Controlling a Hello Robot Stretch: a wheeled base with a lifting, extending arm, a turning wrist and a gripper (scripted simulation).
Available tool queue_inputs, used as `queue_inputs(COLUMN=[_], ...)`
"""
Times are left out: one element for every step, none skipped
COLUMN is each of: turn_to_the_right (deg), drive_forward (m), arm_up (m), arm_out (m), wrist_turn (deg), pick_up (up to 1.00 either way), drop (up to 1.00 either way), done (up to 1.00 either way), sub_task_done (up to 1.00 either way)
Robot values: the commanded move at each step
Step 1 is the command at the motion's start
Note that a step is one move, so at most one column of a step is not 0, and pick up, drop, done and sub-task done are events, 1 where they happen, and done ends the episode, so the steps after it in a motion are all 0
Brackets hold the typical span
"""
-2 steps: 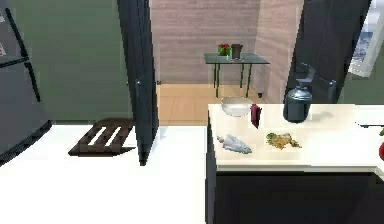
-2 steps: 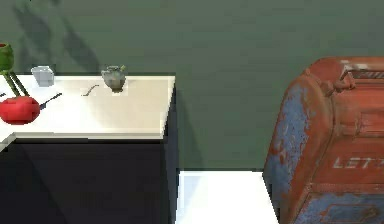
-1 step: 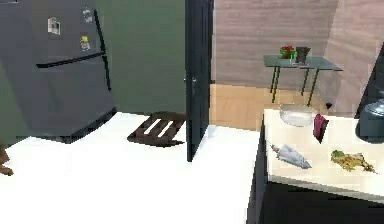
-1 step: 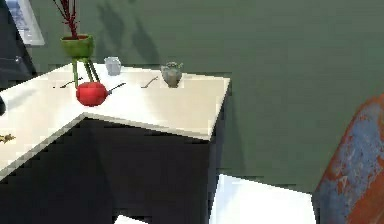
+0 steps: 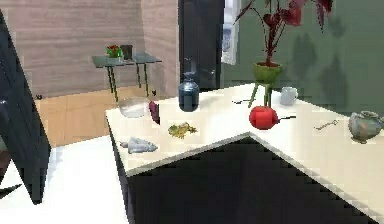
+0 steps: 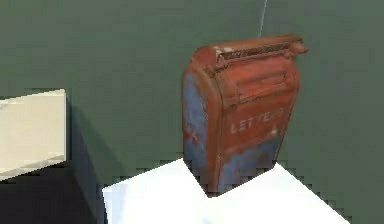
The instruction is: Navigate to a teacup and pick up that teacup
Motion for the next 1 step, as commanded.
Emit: queue_inputs(turn_to_the_right=[45.0], drive_forward=[0.0], arm_up=[0.0], arm_out=[0.0], wrist_turn=[0.0], pick_up=[0.0], drop=[0.0], done=[0.0], sub_task_done=[0.0])
